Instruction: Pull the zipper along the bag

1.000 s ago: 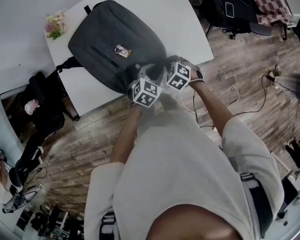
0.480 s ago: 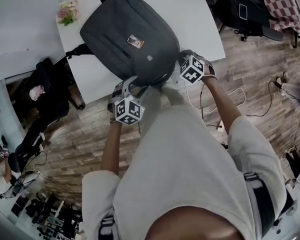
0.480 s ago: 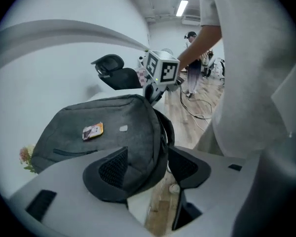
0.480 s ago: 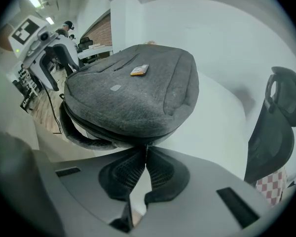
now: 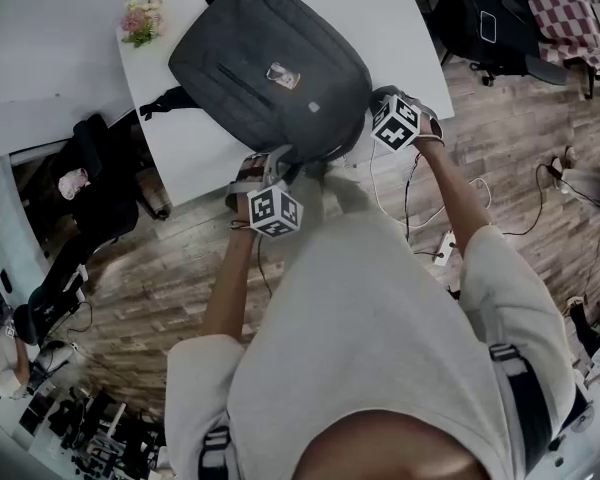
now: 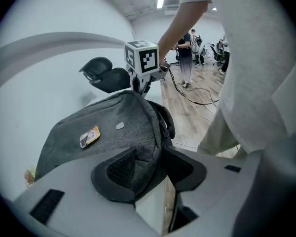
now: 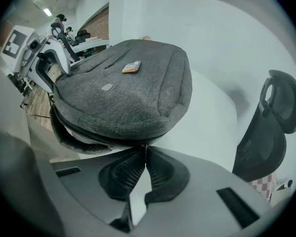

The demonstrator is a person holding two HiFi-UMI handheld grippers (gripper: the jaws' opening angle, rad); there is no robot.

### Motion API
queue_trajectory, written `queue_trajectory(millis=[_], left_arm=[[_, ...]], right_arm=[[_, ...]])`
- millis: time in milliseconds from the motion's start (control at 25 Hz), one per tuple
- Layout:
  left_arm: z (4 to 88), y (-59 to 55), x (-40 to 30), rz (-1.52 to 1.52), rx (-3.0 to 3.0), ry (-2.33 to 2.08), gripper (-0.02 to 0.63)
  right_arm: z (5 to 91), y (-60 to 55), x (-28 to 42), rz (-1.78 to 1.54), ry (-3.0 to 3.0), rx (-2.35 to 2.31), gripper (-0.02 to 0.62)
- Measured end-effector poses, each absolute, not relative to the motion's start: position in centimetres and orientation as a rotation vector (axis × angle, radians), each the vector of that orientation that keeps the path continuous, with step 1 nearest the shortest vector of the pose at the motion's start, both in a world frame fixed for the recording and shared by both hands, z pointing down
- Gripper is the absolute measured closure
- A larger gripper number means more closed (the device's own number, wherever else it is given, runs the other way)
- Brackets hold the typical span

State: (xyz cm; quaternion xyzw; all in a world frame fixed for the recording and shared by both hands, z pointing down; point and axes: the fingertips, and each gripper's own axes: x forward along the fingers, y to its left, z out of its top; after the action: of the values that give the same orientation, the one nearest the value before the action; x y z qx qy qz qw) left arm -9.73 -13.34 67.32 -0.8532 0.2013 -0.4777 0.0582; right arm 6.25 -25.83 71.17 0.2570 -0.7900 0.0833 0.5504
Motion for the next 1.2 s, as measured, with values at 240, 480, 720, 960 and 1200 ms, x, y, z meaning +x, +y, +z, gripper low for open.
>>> queue_trajectory(millis=[240,480,720,960,1200], left_arm=[[67.7,-15.4,-5.4,-1.422,-2.677,0.725,0.422],[67.8,-16.3,-4.0,-1.437,-2.706,0.769,0.427],[68.0,-16.3,-3.8,-1.440,-2.731,0.789,0.428],[67.9,-16.0,-3.6,-1.440,-2.752,0.787,0.428],[68.1,-16.0,-3.1,-1.443,-2.767,0.785,0.428]], right_arm=[[71.0,-29.1,9.2,0.184,-1.788,0.732,0.575],[70.5,-29.4,10.1,0.109,-1.717,0.744,0.575],[69.8,-26.8,9.8,0.096,-1.691,0.751,0.577],[69.7,-24.2,9.5,0.127,-1.689,0.730,0.577],[69.7,-22.4,9.9,0.180,-1.683,0.757,0.575]])
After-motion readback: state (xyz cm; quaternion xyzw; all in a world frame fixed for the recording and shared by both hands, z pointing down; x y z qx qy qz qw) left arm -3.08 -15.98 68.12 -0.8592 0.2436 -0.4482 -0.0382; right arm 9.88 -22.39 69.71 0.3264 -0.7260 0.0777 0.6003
